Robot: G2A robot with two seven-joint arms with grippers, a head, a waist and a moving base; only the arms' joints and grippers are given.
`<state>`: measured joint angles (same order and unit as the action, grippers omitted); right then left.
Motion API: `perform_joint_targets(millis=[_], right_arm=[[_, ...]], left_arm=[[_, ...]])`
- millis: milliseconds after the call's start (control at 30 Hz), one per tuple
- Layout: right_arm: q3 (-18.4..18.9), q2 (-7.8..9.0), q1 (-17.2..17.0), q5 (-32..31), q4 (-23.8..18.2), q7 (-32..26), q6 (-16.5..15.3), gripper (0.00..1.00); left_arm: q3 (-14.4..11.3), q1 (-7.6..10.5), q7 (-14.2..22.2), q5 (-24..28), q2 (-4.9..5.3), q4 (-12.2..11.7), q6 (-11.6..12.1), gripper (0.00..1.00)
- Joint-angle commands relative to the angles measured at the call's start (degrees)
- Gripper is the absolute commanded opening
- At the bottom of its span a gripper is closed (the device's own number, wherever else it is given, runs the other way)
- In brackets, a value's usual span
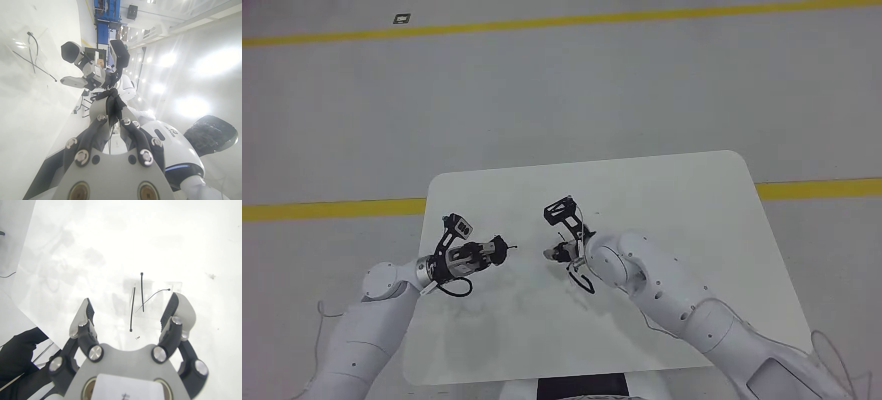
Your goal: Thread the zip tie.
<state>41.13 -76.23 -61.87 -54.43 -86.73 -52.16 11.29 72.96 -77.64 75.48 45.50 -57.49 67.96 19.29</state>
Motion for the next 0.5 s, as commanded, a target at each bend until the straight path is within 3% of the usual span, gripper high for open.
perform_joint_targets(millis=[0,100,467], right_arm=[[-0.01,-0.1,0.1,-0.11,0.38,-0.1,-0.09,0.41],[-0.03,-0.33,0.19,-0.11,1.02,-0.06,-0.18,0.36],[-0.18,-1.26,0.93,-0.34,4.48,0.41,-0.02,0.34]], left_arm=[[0.0,0.0,0.0,0.0,0.0,0.0,0.0,0.0],[0.0,0.0,0.0,0.0,0.0,0.0,0.0,0.0],[0.0,0.0,0.0,0.0,0.0,0.0,0.0,0.0]])
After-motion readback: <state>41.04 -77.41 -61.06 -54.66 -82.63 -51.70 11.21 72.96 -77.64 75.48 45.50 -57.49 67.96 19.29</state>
